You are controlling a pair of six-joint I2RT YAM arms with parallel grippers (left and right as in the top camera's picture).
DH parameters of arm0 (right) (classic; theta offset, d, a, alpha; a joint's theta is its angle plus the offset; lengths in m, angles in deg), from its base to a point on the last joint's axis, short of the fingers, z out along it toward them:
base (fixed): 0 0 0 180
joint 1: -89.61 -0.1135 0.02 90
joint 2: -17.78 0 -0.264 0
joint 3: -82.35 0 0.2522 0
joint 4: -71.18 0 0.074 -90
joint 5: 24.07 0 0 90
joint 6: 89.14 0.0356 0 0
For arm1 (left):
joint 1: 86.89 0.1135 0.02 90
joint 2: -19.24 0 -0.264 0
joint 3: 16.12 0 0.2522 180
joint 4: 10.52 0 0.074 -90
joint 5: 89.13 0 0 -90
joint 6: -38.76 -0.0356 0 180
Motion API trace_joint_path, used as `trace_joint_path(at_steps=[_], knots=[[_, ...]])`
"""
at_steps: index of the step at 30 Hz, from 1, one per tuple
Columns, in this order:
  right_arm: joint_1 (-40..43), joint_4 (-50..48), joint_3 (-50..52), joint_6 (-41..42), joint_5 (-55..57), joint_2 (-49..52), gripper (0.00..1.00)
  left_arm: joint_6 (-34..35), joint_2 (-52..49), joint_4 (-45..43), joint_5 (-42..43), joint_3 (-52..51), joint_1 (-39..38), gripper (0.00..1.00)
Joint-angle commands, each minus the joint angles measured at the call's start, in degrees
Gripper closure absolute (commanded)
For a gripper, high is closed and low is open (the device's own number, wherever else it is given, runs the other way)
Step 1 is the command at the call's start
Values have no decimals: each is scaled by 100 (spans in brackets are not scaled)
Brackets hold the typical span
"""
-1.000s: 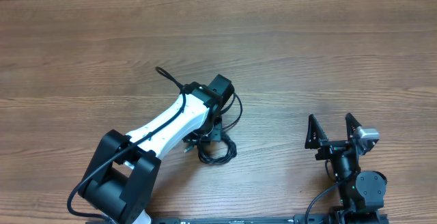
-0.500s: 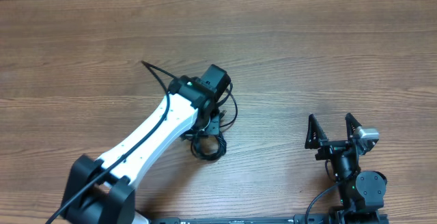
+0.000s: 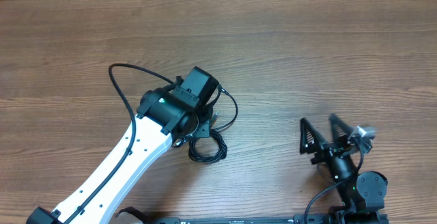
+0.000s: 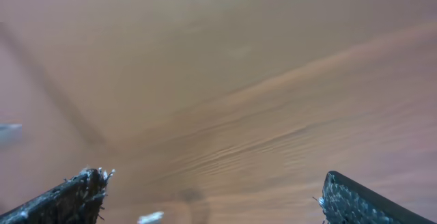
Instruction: Untangle cables
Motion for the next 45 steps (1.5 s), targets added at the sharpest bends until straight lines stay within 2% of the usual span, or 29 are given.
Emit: trace_joint_path(at_steps=[1,5,8,9,13,18,24,28,34,40,45], knots=[[4,-57,61,1893,-2031,-55,0,275,26,-15,-111,105,24,96],[7,-42,61,2887,-3930,-57,0,286,26,-28,-107,105,22,96],[7,-42,61,4131,-4704,-57,0,284,26,-81,-42,105,22,96],[7,-39,61,4242,-4798,-57,0,284,26,-94,-28,105,22,96],[7,-39,61,4129,-4343,-57,0,284,26,-98,-24,105,22,96],[26,-33,57,3447,-3862,-55,0,282,26,-92,-24,105,22,96],[28,188,-13,3427,-3453,33,1,280,26,-76,-26,105,22,96],[28,835,-295,3368,-3001,363,1,282,26,-81,-24,105,22,96],[28,1899,-953,2643,-2520,1178,1,284,26,-87,-24,105,22,96],[28,2031,-1322,2664,-2463,1838,1,286,26,-129,-20,105,22,96],[11,2243,-1327,3091,-2638,2190,0,289,26,-186,144,105,22,96]])
